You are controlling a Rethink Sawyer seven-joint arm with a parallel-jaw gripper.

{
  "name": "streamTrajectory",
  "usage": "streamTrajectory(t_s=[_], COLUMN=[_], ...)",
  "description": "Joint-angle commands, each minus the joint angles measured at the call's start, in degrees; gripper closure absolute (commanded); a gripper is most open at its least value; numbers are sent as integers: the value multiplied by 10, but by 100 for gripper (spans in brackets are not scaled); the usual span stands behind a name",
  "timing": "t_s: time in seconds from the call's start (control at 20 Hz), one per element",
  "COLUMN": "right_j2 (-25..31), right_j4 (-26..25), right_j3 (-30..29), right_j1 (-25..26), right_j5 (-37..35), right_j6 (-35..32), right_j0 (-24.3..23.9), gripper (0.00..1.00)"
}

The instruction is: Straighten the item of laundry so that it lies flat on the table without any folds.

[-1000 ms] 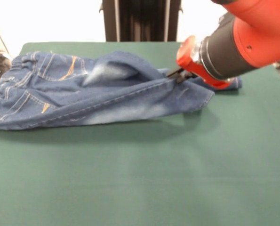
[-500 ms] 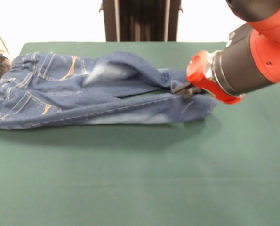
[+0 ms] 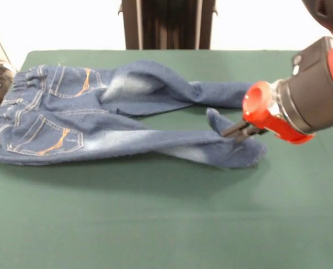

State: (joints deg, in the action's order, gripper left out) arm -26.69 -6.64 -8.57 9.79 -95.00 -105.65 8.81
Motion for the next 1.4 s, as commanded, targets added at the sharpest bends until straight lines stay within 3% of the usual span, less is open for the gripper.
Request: streamTrajectory(t_s=[0.05,1.4], right_j2=[0,-17], right_j4=[29,58], right_j3=[90,59], right_j1=[39,34], right_j5=[-43,-21], right_j6=[234,232], right_j0=[4,7], gripper=[100,100])
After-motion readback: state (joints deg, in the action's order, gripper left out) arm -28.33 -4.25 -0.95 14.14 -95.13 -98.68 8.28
